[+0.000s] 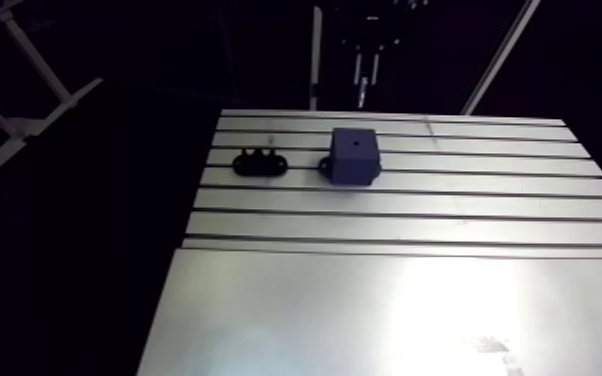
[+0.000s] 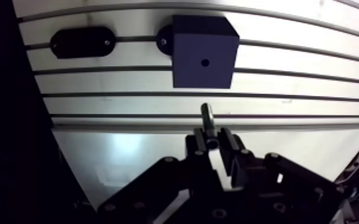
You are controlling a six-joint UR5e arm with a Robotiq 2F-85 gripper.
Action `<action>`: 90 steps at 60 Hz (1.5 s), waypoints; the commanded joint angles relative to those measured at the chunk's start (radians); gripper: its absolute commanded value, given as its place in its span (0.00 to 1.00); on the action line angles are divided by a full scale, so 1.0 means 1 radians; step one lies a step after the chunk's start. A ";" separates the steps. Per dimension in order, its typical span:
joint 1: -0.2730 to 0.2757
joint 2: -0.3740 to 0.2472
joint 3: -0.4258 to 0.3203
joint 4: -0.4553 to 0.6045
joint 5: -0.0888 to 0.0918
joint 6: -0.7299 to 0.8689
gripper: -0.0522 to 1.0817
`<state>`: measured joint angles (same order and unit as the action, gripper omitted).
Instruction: Pick up the M10 bolt and insert it into the hole until fully seated.
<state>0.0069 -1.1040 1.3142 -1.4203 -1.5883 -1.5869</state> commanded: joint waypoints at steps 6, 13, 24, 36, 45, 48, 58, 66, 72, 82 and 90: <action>-0.002 0.020 0.010 -0.018 0.000 0.001 1.00; -0.002 0.023 0.019 -0.026 -0.002 0.002 1.00; -0.008 0.026 0.030 -0.054 -0.003 0.002 1.00; -0.013 0.043 0.029 -0.068 -0.002 0.002 1.00; -0.012 0.043 0.029 -0.079 -0.002 0.002 1.00; -0.012 0.045 0.029 -0.082 -0.002 0.000 1.00; -0.012 0.045 0.029 -0.084 0.000 0.000 1.00; -0.012 0.045 0.030 -0.084 0.000 0.000 1.00; -0.012 0.047 0.032 -0.084 0.001 0.000 1.00; -0.010 0.046 0.038 -0.085 0.001 -0.002 1.00; -0.010 0.046 0.045 -0.095 0.001 -0.007 1.00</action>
<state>-0.0040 -1.0581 1.3511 -1.5056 -1.5870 -1.5881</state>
